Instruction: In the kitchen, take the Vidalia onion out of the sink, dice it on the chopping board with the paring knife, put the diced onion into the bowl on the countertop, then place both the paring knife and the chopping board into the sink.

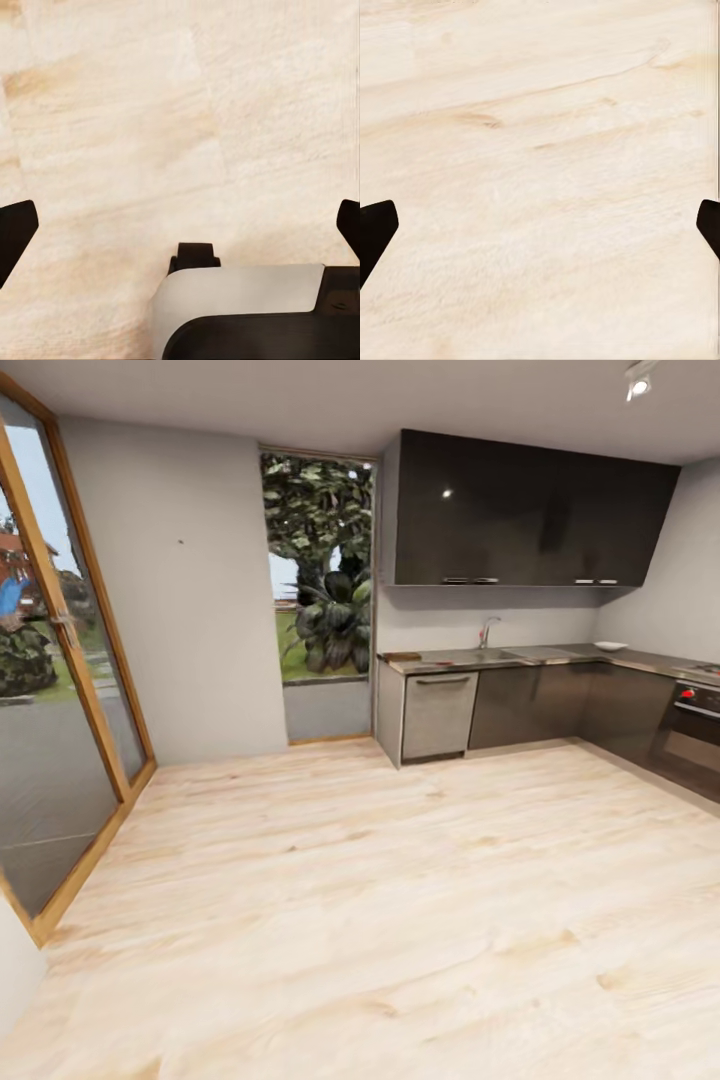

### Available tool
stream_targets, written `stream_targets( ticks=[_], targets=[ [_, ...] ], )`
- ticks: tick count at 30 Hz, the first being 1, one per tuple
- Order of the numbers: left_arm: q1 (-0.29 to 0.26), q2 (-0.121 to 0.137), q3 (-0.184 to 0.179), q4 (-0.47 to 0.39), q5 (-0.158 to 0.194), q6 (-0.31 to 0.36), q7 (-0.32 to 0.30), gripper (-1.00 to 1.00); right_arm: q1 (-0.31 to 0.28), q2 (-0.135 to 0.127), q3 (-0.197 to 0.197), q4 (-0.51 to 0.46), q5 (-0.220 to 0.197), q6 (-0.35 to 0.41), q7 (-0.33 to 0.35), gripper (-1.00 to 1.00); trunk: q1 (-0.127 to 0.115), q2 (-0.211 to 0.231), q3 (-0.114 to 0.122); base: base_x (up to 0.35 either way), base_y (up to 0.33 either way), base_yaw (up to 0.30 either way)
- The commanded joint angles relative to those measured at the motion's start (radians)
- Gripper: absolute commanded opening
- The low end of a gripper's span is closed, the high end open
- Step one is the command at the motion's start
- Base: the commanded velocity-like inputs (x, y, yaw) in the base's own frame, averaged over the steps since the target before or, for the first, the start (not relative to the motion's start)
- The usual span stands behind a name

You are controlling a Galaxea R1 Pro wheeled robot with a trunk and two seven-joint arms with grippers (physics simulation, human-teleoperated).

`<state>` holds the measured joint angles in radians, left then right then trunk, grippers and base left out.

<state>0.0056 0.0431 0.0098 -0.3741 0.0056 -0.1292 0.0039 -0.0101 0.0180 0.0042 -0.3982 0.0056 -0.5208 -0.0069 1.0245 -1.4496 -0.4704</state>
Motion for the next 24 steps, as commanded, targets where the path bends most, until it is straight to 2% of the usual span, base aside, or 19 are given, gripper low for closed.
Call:
stream_targets(
  ticks=[1, 24],
  targets=[
    [0.001, 0.0, 0.001, -0.001, 0.001, -0.001, 0.001, 1.0, -0.001, 0.0, 0.0, 0.001, 0.001, -0.003, -0.001, 1.0, 0.0, 0.0, -0.001, 0.272, -0.233, 0.0],
    [0.001, 0.0, 0.001, -0.002, 0.001, -0.001, 0.001, 1.0, -0.001, 0.0, 0.001, 0.001, 0.001, -0.002, -0.001, 1.0, 0.0, 0.0, -0.001, 0.261, -0.237, 0.0]
  ],
)
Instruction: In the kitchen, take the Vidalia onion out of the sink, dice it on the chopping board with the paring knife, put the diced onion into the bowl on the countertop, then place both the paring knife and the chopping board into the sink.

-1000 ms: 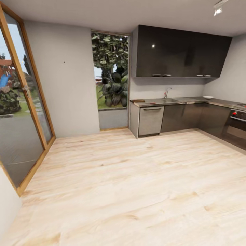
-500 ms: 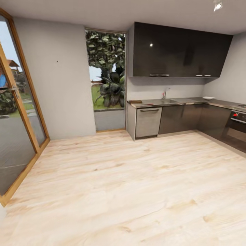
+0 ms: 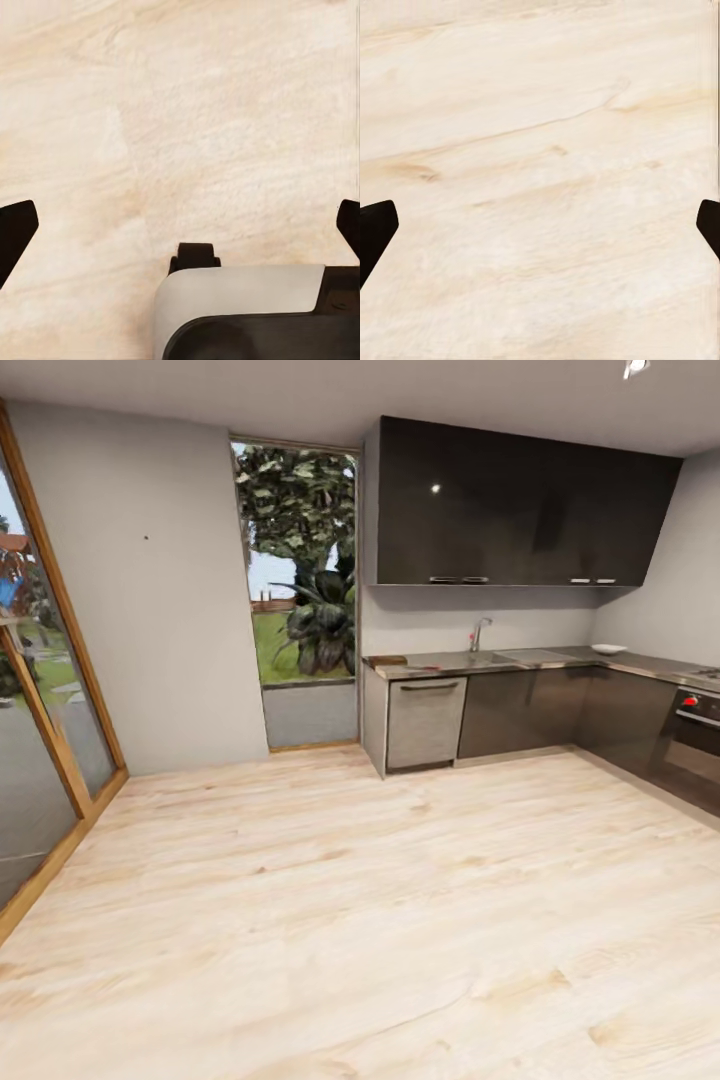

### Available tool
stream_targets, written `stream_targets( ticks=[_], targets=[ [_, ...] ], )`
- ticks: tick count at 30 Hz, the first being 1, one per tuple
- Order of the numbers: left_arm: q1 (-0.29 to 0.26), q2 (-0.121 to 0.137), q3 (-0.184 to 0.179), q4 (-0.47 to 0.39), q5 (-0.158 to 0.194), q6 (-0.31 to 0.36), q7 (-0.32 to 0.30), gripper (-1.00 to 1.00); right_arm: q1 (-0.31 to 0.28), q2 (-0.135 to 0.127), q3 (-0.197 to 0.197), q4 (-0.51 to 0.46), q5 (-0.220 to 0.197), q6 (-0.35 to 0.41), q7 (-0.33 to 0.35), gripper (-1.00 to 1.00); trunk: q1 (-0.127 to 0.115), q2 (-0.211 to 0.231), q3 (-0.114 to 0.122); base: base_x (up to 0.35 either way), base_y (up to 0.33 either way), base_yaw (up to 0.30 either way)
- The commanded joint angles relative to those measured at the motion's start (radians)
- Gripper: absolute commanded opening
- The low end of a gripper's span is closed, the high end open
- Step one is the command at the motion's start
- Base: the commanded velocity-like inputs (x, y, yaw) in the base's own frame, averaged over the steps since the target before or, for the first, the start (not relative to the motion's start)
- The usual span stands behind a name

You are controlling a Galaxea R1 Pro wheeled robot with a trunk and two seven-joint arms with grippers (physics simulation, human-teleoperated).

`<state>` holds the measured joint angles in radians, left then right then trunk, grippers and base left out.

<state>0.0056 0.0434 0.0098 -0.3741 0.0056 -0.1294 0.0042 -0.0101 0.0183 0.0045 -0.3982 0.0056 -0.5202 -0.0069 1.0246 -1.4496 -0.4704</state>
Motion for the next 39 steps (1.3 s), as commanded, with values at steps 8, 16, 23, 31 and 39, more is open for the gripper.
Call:
stream_targets(
  ticks=[8, 16, 23, 31, 39],
  targets=[
    [0.001, 0.0, 0.001, -0.003, 0.001, -0.001, 0.0, 1.0, -0.001, 0.0, 0.002, 0.001, 0.001, -0.003, -0.001, 1.0, 0.0, 0.0, -0.001, 0.252, -0.239, 0.0],
    [0.001, 0.0, 0.001, -0.003, 0.001, -0.001, 0.0, 1.0, -0.001, 0.0, 0.002, 0.001, 0.001, -0.003, -0.001, 1.0, 0.0, 0.0, -0.001, 0.251, -0.239, 0.0],
    [0.001, 0.0, 0.001, -0.002, 0.001, -0.001, 0.0, 1.0, -0.001, 0.0, 0.002, 0.001, 0.001, -0.004, -0.001, 1.0, 0.0, 0.0, -0.001, 0.25, -0.24, 0.0],
    [0.001, 0.0, 0.001, -0.003, 0.001, -0.001, 0.0, 1.0, -0.001, 0.0, 0.003, 0.001, 0.001, -0.004, -0.001, 1.0, 0.0, 0.0, -0.001, 0.25, -0.236, 0.0],
    [0.001, 0.0, 0.001, -0.003, 0.001, -0.001, 0.0, 1.0, -0.001, 0.0, 0.002, 0.001, 0.001, -0.004, -0.001, 1.0, 0.0, 0.0, -0.001, 0.25, -0.231, 0.0]
  ],
)
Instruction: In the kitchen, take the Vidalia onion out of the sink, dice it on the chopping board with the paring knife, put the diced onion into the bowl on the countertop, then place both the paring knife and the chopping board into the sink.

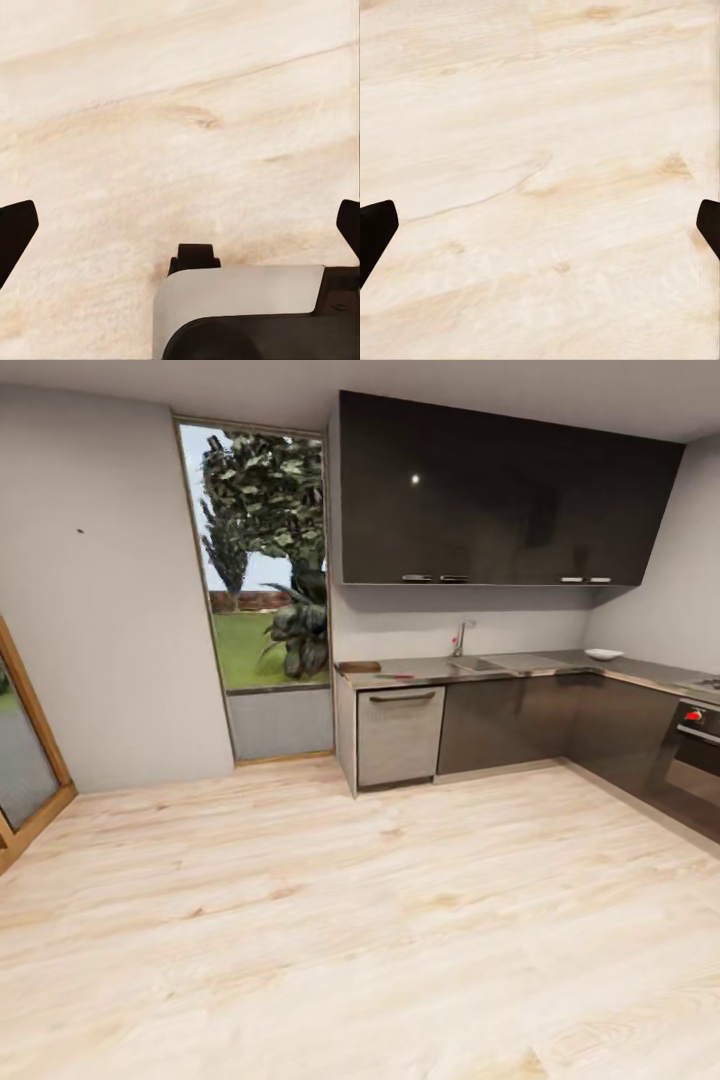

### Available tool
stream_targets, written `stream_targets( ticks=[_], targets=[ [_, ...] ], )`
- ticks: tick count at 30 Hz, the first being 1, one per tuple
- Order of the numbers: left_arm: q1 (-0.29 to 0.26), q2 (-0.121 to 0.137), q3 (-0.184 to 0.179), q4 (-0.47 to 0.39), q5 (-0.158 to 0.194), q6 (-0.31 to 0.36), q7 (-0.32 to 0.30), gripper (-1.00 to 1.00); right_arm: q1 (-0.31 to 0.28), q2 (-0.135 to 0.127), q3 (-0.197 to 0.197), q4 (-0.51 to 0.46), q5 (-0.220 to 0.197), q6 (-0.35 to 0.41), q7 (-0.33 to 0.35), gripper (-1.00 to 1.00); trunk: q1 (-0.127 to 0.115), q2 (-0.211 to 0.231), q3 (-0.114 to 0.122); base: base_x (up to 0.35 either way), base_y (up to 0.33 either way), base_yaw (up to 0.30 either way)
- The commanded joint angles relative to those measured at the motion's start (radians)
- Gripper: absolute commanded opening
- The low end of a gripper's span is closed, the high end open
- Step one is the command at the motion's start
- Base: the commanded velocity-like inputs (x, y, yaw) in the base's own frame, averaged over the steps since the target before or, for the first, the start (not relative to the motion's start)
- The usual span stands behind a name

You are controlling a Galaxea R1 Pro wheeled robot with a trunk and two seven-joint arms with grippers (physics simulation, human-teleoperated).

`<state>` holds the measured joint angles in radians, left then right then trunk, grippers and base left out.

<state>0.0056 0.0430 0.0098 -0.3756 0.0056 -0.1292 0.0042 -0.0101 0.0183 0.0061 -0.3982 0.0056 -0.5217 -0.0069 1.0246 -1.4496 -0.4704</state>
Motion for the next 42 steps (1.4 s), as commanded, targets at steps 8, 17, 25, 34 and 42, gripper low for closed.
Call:
stream_targets(
  ticks=[8, 17, 25, 34, 42],
  targets=[
    [0.001, 0.0, 0.001, -0.002, 0.001, -0.001, 0.0, 1.0, -0.001, 0.0, 0.0, 0.001, 0.001, -0.003, -0.001, 1.0, 0.0, 0.0, -0.001, 0.258, -0.17, 0.0],
    [0.001, 0.0, 0.001, 0.0, 0.001, -0.001, 0.0, 1.0, -0.001, 0.0, 0.0, 0.001, 0.001, -0.003, -0.001, 1.0, 0.0, 0.0, -0.001, 0.274, -0.121, 0.0],
    [0.001, 0.0, 0.001, 0.0, 0.001, -0.001, 0.0, 1.0, -0.001, 0.0, 0.0, 0.001, 0.001, -0.003, -0.001, 1.0, 0.0, 0.0, -0.001, 0.276, -0.087, 0.0],
    [0.001, 0.0, 0.001, 0.0, 0.001, -0.001, 0.0, 1.0, -0.001, 0.0, 0.001, 0.001, 0.001, -0.003, -0.001, 1.0, 0.0, 0.0, -0.001, 0.28, 0.024, 0.0],
    [0.001, 0.0, 0.001, 0.0, 0.001, -0.001, 0.0, 1.0, -0.001, 0.0, 0.0, 0.001, 0.001, -0.003, -0.001, 1.0, 0.0, 0.0, -0.001, 0.281, 0.106, 0.046]
  ],
)
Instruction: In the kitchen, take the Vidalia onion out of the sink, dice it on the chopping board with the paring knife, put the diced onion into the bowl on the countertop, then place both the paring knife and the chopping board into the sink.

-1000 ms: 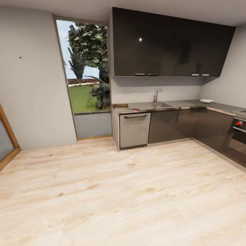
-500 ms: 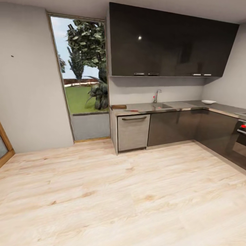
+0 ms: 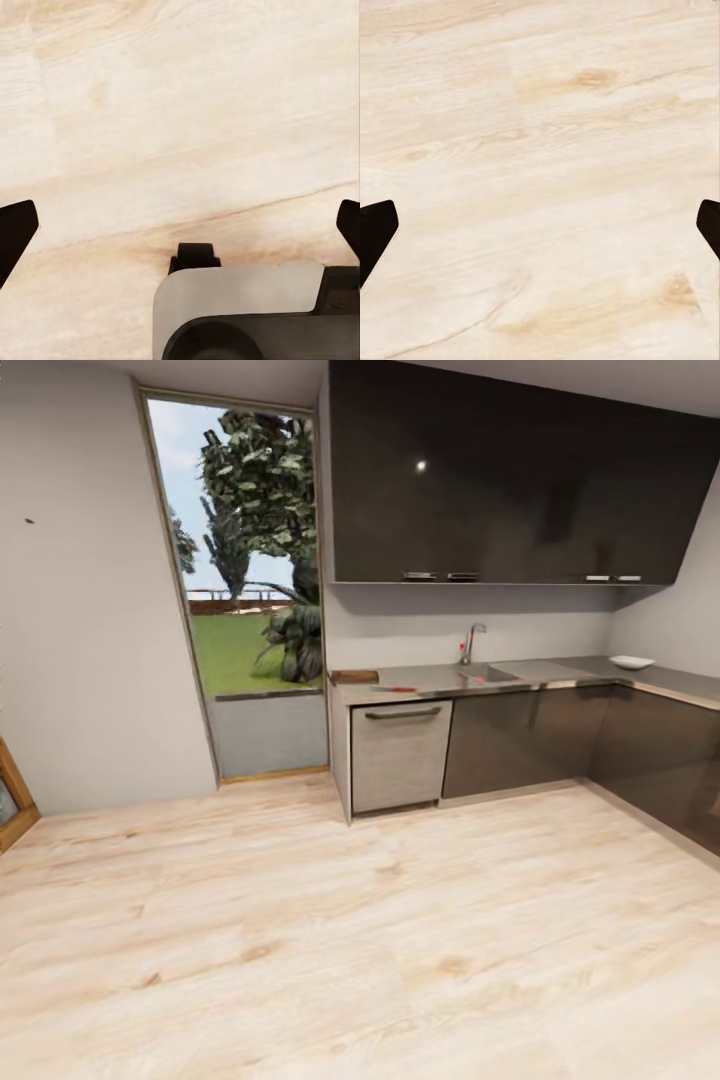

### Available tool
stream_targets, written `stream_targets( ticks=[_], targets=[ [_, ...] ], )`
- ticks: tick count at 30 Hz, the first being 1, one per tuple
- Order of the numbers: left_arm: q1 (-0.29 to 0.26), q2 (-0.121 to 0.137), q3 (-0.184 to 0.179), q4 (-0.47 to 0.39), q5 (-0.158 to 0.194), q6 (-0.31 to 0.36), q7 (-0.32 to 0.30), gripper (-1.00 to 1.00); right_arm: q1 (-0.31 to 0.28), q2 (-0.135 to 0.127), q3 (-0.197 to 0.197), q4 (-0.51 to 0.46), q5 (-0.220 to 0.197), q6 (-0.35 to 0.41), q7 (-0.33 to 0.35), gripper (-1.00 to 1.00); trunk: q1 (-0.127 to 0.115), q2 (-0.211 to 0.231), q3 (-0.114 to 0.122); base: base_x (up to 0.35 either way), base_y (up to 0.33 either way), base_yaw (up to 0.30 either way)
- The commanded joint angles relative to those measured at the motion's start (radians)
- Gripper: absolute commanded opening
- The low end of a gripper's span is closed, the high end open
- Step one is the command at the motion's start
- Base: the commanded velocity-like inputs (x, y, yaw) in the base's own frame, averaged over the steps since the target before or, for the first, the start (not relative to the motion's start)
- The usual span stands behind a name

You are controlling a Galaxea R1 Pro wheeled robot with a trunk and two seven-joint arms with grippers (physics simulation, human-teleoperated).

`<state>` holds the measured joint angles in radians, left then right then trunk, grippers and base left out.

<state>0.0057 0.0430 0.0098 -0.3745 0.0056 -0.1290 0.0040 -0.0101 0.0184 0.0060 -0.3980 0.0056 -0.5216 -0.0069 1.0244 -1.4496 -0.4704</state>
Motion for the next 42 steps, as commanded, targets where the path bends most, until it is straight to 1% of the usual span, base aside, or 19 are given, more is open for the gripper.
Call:
stream_targets(
  ticks=[1, 21, 42],
  targets=[
    [0.0, 0.0, 0.001, -0.001, 0.001, -0.001, 0.0, 1.0, -0.001, 0.0, 0.0, 0.001, 0.0, -0.003, -0.001, 1.0, 0.001, 0.0, -0.001, 0.282, 0.11, 0.069],
    [0.0, 0.0, 0.001, -0.001, 0.001, -0.001, 0.001, 1.0, -0.001, 0.0, 0.002, 0.001, 0.0, -0.003, -0.001, 1.0, 0.001, 0.0, -0.001, 0.281, 0.109, 0.103],
    [0.0, 0.0, 0.001, -0.001, 0.001, -0.001, 0.0, 1.0, -0.001, 0.0, 0.002, 0.001, 0.0, -0.003, -0.001, 1.0, 0.001, 0.0, -0.001, 0.283, 0.008, 0.116]
  ],
)
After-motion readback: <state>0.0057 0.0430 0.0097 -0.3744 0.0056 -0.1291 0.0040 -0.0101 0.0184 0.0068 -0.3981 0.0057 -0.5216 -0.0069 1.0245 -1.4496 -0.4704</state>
